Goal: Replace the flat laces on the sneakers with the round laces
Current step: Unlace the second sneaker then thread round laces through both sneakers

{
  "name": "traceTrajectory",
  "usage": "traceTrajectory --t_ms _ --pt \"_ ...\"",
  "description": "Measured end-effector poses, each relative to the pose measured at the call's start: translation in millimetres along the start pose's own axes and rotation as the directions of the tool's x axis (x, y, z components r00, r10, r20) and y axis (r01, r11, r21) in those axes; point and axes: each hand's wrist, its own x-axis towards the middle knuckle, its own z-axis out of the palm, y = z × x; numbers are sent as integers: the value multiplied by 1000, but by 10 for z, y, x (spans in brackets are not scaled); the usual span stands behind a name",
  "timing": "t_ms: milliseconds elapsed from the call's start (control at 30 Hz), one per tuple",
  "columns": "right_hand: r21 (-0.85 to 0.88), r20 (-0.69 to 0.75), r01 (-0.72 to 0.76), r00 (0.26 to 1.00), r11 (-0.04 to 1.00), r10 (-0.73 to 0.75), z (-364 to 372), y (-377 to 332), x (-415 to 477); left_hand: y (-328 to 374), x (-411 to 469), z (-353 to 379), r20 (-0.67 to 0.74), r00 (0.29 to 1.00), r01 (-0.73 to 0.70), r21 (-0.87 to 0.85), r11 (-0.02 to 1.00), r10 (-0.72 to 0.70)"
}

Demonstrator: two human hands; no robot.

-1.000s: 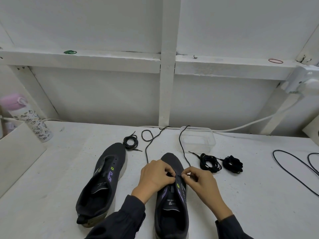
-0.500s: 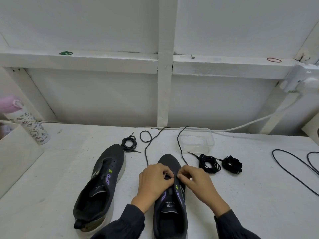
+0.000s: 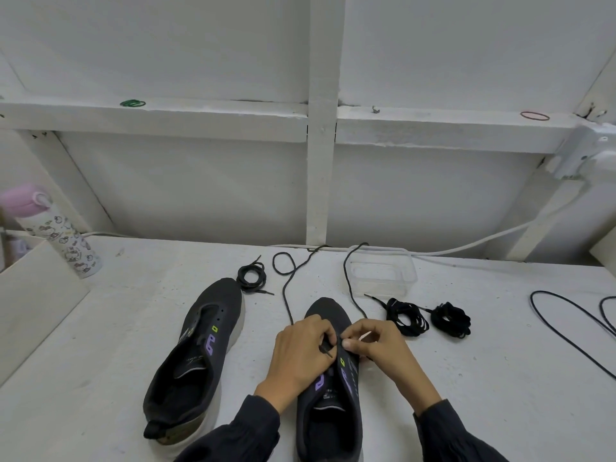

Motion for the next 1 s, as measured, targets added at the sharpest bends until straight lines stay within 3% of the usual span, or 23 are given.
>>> traceTrajectory --t_ms 233,433,667,767,900,1000 --pt "-172 77 -15 997 985 29 32 -12 -58 -113 58 -6 74 991 -103 -114 988 112" --pt "-270 -1 -69 997 960 71 101 -87 -50 -165 94 13 77 981 -165 -157 974 178" --pt "-156 -2 -97 995 983 98 62 -114 -118 -222 100 -39 139 975 -121 -319 940 173" --pt "-152 -3 -94 995 984 95 71 -117 -129 -253 84 -57 122 990 5 -546 838 73" --pt "-221 6 -54 998 974 56 81 -73 -126 -273 87 -40 81 986 149 -806 572 -143" --pt "-370 68 38 998 928 -13 136 -83 -120 -276 94 -24 92 985 160 -806 570 -146"
